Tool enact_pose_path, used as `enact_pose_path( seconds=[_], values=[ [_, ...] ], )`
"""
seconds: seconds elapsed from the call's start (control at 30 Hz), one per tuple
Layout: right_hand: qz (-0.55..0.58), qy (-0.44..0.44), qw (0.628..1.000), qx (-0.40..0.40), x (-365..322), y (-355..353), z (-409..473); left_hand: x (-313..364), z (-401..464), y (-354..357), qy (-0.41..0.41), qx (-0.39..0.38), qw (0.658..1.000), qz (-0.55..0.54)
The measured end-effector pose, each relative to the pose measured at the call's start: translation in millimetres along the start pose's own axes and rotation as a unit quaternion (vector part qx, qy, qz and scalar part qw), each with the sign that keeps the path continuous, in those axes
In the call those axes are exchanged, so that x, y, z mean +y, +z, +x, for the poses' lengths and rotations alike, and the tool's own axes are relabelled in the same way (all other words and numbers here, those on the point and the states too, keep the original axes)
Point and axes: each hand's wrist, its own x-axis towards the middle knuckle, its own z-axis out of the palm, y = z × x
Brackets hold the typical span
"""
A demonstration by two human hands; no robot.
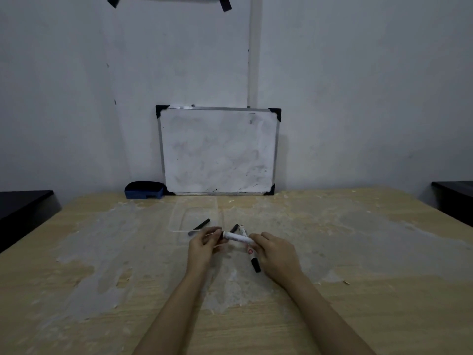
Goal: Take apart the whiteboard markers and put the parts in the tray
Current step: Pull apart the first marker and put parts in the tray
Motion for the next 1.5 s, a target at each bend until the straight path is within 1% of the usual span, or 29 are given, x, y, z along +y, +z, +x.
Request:
enact_pose_path(
  seconds=[0.07,0.17,0.3,0.47,0.6,0.7,0.8,0.87,0.9,0.93,0.97,1.0,1.03,1.07,1.13,1.17,1.23,1.27,1.3,1.33,1.4,1.43,1.47,1.5],
  values=[
    [0.008,0.001,1.000,0.007,-1.4,-1.0,-0.7,0.2,1.1,-0.4,-0.006,-0.001,1.000,-0.007],
    [0.035,-0.006,0.999,0.018,-1.3,-2.0,-1.7,0.2,1.7,-0.8,-0.004,-0.014,1.000,0.018],
    [0.038,0.002,0.999,0.028,-1.3,-5.4,-2.4,1.8,0.4,-1.6,-0.016,-0.036,0.999,0.004],
    [0.060,0.013,0.998,-0.022,-2.8,-7.7,-0.6,0.4,2.9,-3.9,-0.028,-0.059,0.998,-0.011],
    [0.080,0.019,0.996,-0.023,-3.5,-10.0,-1.2,-3.5,4.6,-5.5,-0.027,-0.074,0.997,-0.012],
    [0.078,0.026,0.996,-0.031,-1.2,-16.6,3.9,-2.0,5.2,-3.7,-0.024,-0.068,0.997,-0.013],
    [0.079,0.055,0.993,-0.063,1.4,-23.7,14.8,2.3,-3.3,7.3,-0.003,-0.044,0.998,0.040],
    [0.087,0.098,0.990,-0.054,3.2,-25.7,18.5,2.8,-12.5,18.0,0.008,-0.012,0.991,0.132],
    [0.093,0.130,0.986,-0.038,5.2,-24.8,19.1,4.2,-18.6,22.9,0.023,-0.005,0.979,0.203],
    [0.097,0.159,0.982,-0.020,7.3,-22.8,19.8,5.2,-23.0,28.5,0.056,-0.010,0.949,0.309],
    [0.096,0.181,0.979,-0.016,8.8,-19.6,19.7,4.2,-26.1,33.5,0.094,-0.023,0.901,0.423],
    [0.086,0.193,0.977,-0.025,9.4,-16.1,18.2,-0.5,-27.4,38.2,0.124,-0.037,0.851,0.510],
    [0.074,0.196,0.977,-0.040,8.8,-12.3,16.0,-5.1,-29.0,42.7,0.138,-0.053,0.809,0.569],
    [0.055,0.186,0.979,-0.054,7.4,-8.5,13.2,-5.3,-31.8,46.6,0.145,-0.063,0.781,0.604],
    [0.009,0.144,0.988,-0.060,2.9,-3.4,7.5,-8.8,-34.0,52.4,0.160,-0.081,0.741,0.647],
    [-0.013,0.124,0.991,-0.058,0.0,-1.9,4.9,-9.5,-34.8,53.6,0.183,-0.077,0.721,0.664],
    [-0.063,0.099,0.990,-0.081,-8.0,-2.6,5.6,-6.2,-38.4,55.4,0.206,-0.064,0.687,0.694],
    [-0.086,0.078,0.991,-0.062,-8.6,0.1,6.8,-5.0,-40.1,55.9,0.200,-0.073,0.686,0.696],
    [-0.090,0.070,0.992,-0.050,-7.6,5.3,7.1,-5.4,-41.2,55.3,0.190,-0.089,0.693,0.690],
    [-0.086,0.071,0.992,-0.052,-7.2,6.1,7.6,-3.8,-43.4,53.7,0.157,-0.110,0.700,0.688],
    [-0.104,0.068,0.990,-0.064,-8.0,-2.2,6.8,-1.2,-41.9,52.9,0.144,-0.099,0.702,0.690],
    [-0.106,0.076,0.989,-0.070,-8.3,-6.1,6.2,-0.1,-40.5,51.4,0.140,-0.086,0.706,0.689],
    [-0.088,0.109,0.988,-0.063,-8.0,-7.4,7.4,5.2,-41.0,50.6,0.134,-0.068,0.721,0.677],
    [-0.053,0.150,0.986,-0.055,-7.9,-8.6,8.3,9.7,-42.0,50.8,0.126,-0.052,0.743,0.656]
  ],
)
